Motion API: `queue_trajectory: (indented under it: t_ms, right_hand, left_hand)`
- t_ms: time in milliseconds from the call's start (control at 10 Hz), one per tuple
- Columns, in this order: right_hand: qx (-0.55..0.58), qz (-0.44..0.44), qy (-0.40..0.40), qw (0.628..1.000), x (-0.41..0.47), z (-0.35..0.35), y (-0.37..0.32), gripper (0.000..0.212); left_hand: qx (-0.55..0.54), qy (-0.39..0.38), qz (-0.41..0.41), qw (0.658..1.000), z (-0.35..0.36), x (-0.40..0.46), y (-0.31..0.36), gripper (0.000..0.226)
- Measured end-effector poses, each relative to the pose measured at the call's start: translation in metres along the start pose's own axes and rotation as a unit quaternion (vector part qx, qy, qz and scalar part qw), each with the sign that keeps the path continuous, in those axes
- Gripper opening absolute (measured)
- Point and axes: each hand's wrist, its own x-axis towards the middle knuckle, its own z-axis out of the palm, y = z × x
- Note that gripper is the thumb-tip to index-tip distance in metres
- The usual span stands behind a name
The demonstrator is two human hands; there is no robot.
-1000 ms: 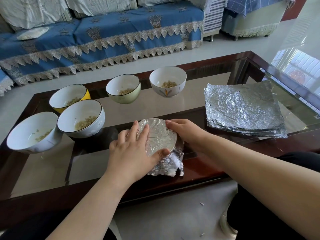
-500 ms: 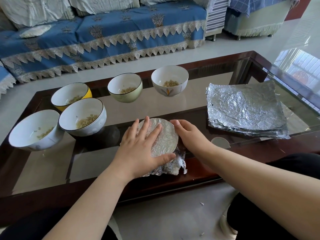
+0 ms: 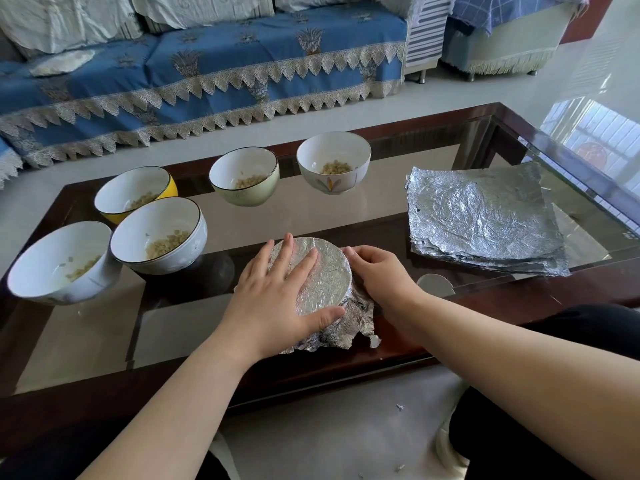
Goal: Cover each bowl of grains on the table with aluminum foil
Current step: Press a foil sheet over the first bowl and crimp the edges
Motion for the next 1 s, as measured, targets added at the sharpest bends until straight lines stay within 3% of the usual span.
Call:
queue_trajectory:
  t_ms: [800, 1000]
  right_hand:
    - [-0.039, 0.006, 0.038, 0.998, 0.014, -0.002, -0.005, 0.012]
    - [-0.17, -0.05, 0.098, 0.979, 0.011, -0.007, -0.008, 0.015]
  left_hand:
    - [-0.013, 0.023, 0.004, 1.0, 0.001, 0.001, -0.001, 0.109]
    - [-0.01, 0.018, 0.002, 1.0, 0.0, 0.001, 0.0, 0.109]
